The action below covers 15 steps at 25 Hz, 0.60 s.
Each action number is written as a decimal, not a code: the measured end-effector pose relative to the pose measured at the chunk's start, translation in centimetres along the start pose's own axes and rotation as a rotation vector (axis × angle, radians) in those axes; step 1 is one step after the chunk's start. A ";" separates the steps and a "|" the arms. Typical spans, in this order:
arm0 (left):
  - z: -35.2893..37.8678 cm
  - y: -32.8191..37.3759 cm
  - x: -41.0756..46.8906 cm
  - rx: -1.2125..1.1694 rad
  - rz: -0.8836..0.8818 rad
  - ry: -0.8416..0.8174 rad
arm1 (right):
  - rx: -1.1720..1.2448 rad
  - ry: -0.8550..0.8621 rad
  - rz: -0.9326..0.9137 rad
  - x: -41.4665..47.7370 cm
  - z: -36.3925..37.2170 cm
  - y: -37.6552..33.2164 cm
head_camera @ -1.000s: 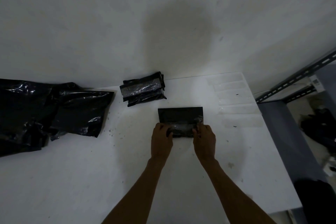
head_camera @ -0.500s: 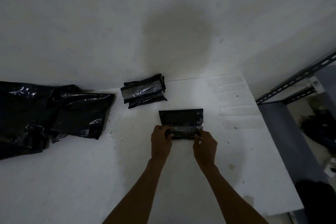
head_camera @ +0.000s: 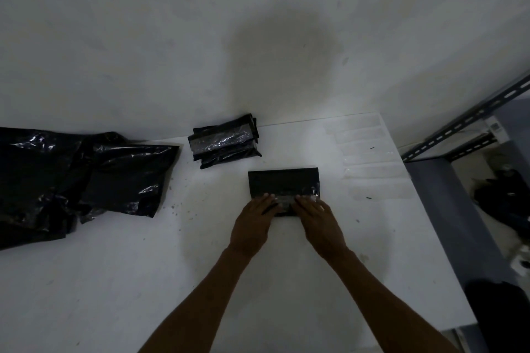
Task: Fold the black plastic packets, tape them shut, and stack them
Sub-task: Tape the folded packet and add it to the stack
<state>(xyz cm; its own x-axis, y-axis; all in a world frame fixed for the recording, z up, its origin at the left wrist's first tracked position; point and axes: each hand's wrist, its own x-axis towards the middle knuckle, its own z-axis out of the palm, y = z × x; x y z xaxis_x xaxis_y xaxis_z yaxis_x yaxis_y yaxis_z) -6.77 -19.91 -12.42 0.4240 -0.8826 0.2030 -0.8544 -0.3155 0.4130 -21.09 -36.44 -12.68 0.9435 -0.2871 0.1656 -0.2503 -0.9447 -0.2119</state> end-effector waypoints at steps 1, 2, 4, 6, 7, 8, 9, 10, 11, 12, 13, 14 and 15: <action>-0.1 -0.7 -0.2 -0.022 -0.007 0.018 | 0.018 0.012 0.027 0.1 -0.2 0.8; -0.3 -1.2 -0.2 -0.045 -0.025 0.043 | 0.046 0.040 0.055 0.3 -0.5 1.5; -1.2 -1.5 0.8 -0.112 -0.083 0.080 | 0.135 0.071 0.113 1.3 -1.9 2.2; -1.9 -1.2 2.4 -0.175 -0.107 0.034 | 0.178 0.058 0.087 2.7 -2.4 2.1; -1.7 -1.2 3.2 -0.173 -0.091 -0.012 | 0.179 0.021 0.042 3.6 -2.4 1.8; -1.4 -1.4 3.7 -0.172 -0.077 -0.067 | 0.185 -0.021 -0.002 4.3 -2.2 1.4; -1.0 -1.8 4.0 -0.184 -0.083 -0.124 | 0.200 -0.063 -0.028 4.7 -1.8 1.2; -0.7 -2.3 4.1 -0.213 -0.112 -0.173 | 0.223 -0.108 -0.031 4.9 -1.5 1.4; -0.7 -2.8 4.3 -0.241 -0.147 -0.208 | 0.247 -0.154 -0.009 5.1 -1.6 1.6; -0.9 -3.3 4.4 -0.262 -0.175 -0.232 | 0.267 -0.191 0.027 5.3 -1.8 2.0; -1.1 -3.7 4.6 -0.285 -0.193 -0.246 | 0.282 -0.226 0.063 5.4 -2.1 2.4; -1.3 -4.0 4.6 -0.309 -0.203 -0.246 | 0.300 -0.254 0.091 5.3 -2.2 2.8; -1.5 -4.2 4.7 -0.329 -0.201 -0.241 | 0.326 -0.261 0.118 5.0 -2.3 3.3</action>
<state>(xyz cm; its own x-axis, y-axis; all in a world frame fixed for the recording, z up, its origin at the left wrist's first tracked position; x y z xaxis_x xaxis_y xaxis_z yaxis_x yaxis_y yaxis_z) -0.70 -22.18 -11.84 0.4561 -0.8835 -0.1065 -0.6051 -0.3957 0.6909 -17.67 -41.34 -10.29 0.9463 -0.3007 -0.1183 -0.3174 -0.7962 -0.5151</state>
